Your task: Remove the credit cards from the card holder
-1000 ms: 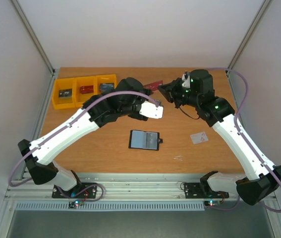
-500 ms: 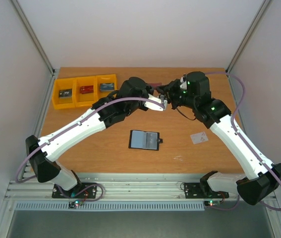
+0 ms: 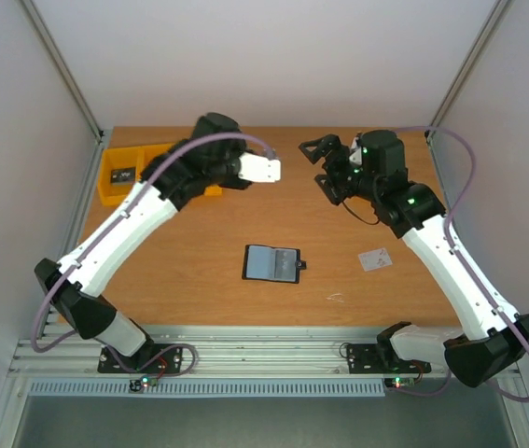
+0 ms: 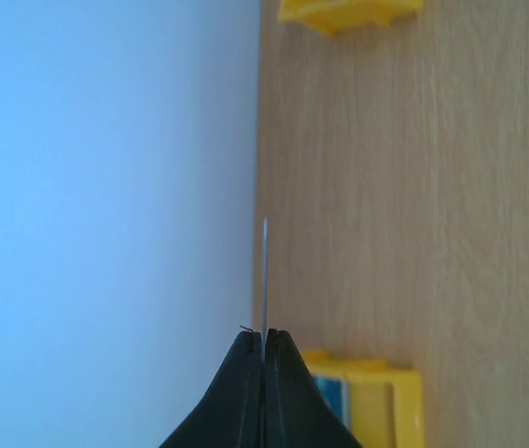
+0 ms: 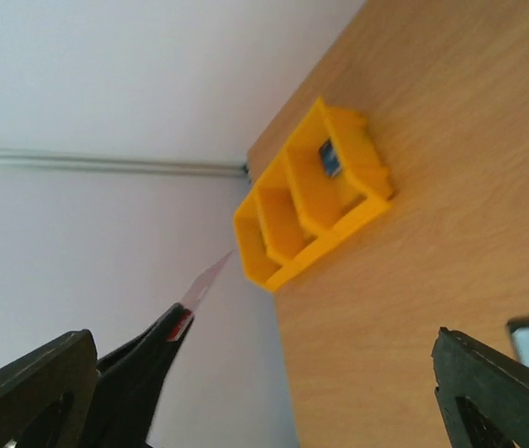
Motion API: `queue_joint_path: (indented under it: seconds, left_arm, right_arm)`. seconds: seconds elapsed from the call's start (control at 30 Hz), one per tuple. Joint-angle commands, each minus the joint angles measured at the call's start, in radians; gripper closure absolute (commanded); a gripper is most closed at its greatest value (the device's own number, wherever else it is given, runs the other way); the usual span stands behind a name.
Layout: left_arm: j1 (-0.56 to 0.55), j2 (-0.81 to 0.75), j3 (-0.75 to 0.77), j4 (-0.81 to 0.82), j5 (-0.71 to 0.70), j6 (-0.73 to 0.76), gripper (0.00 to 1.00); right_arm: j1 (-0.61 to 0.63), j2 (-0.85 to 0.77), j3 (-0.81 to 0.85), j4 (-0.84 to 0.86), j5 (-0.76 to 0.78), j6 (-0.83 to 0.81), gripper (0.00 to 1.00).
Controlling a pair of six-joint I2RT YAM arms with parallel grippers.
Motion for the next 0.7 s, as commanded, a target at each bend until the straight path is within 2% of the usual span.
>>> queue_joint_path:
  seconds: [0.0,0.13,0.2,0.43,0.67]
  left_arm:
    - [0.175,0.045,0.108,-0.297,0.217,-0.028,1.0]
    - [0.362,0.156,0.266,-0.545,0.295,0.076,1.0]
    - [0.434,0.203,0.297,-0.579,0.305,0.141,1.0]
    - [0.631,0.323,0.294,-0.428,0.331,0.264,1.0]
    - [0.739,0.489,0.316,-0.234,0.305,0.414,1.0]
  right_arm:
    - [-0.022,-0.051,0.11,-0.144,0.113,-0.263,0.01]
    - [-0.03,-0.057,0.169,-0.204,0.172,-0.39,0.01]
    - [-0.036,-0.057,0.178,-0.212,0.19,-0.428,0.01]
    - [-0.057,-0.027,0.197,-0.206,0.206,-0.509,0.01]
    - [-0.068,0.026,0.218,-0.214,0.227,-0.576,0.01]
